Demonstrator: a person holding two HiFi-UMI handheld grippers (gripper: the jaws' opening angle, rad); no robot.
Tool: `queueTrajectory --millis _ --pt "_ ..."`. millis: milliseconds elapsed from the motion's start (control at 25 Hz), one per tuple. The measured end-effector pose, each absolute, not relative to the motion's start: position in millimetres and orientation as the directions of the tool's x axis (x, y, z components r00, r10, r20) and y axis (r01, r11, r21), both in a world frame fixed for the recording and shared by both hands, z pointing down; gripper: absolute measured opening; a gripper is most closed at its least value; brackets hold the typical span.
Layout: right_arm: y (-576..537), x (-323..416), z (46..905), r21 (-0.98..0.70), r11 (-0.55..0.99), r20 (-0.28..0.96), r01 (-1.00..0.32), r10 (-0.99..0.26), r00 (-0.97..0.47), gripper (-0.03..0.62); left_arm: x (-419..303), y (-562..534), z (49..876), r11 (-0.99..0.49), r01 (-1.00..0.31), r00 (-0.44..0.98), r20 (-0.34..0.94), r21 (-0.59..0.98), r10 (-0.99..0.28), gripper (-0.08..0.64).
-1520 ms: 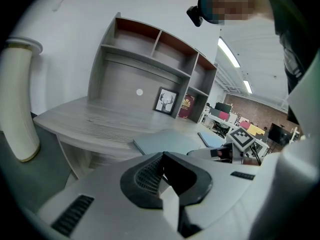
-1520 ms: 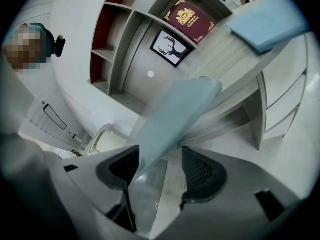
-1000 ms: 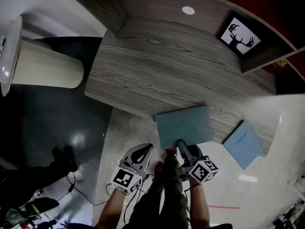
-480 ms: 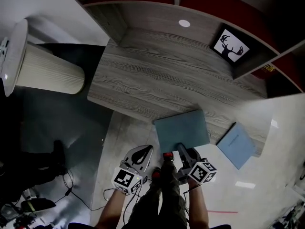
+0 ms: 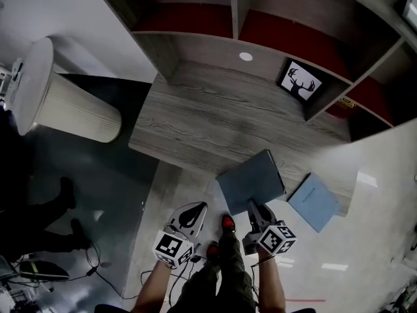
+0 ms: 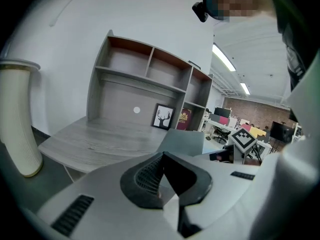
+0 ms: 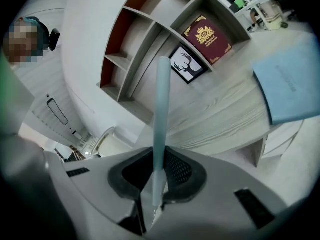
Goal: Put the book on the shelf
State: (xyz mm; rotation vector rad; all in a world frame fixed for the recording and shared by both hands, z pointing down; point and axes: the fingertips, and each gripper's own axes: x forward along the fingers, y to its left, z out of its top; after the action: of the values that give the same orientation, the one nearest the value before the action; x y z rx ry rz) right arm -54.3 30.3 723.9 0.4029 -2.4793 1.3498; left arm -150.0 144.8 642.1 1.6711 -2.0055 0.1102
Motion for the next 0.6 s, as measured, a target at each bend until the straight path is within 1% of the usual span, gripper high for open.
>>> queueTrajectory --millis 360,600 --pt "-9.4 -41.2 668.6 -0.662 0.624 0.336 -0.414 -0.247 -0.909 0.071 -161.1 127.0 591.5 0.192 -0.955 -0.106 0.345 0.227 -0.933 0.006" --pt "-37.8 -24.6 617.1 -0.567 0.702 0.295 -0.432 -0.316 -0.902 0.071 -163.0 113.3 553.0 0.168 -0.966 -0.105 0.293 0.198 -0.95 0.006"
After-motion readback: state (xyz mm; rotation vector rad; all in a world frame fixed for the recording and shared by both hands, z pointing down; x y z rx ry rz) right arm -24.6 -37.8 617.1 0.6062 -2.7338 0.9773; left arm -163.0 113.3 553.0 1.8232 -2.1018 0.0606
